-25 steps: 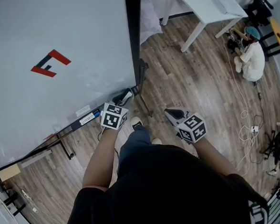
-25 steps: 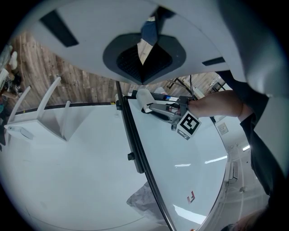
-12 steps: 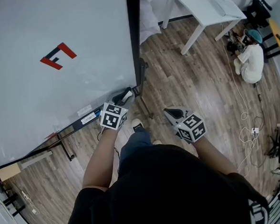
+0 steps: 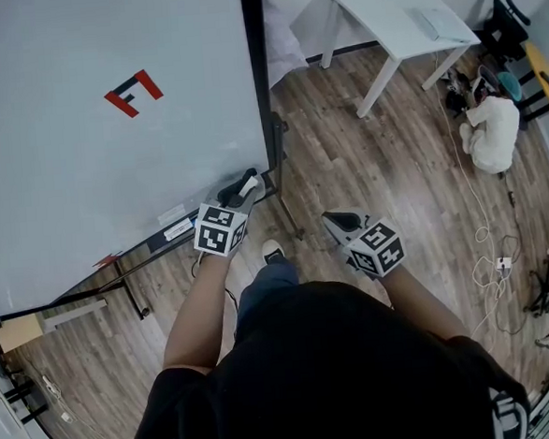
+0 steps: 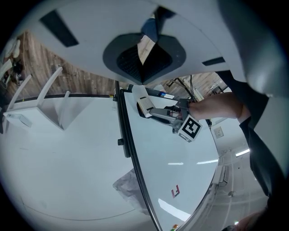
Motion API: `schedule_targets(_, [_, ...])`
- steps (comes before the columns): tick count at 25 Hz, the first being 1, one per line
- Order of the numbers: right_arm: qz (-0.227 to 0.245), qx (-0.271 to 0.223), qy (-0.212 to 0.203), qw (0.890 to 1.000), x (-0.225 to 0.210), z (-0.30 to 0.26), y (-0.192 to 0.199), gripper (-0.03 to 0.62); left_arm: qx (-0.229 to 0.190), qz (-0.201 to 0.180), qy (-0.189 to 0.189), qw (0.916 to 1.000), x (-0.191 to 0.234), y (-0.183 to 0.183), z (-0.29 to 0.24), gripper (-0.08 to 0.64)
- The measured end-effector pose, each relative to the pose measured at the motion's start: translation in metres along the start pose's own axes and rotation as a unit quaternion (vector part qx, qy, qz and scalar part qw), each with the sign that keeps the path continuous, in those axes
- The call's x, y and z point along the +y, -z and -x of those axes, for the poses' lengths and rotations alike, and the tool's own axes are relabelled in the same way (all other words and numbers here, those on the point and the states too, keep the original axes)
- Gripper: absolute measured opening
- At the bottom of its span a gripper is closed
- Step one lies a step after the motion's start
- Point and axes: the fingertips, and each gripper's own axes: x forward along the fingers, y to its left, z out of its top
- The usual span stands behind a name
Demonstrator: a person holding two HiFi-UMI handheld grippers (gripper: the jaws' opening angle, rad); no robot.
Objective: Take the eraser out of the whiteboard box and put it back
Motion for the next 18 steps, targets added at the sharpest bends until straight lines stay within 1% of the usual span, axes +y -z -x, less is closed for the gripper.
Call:
schedule_targets(8, [0.011,-0.018,-0.001,1.000,0.008,0.017,-0.007,-0.005,-0.023,-0.009,-0.014,0.9996,-0.010,-0.019,0.025,0.140])
schedule_targets(18, [0.021,-0.034,0.001,0.999,0.022,0.041,-0.004,-0.005,-0.037,-0.016,-0.028,0.9988,-0.032,-0.021,0.057,0.140])
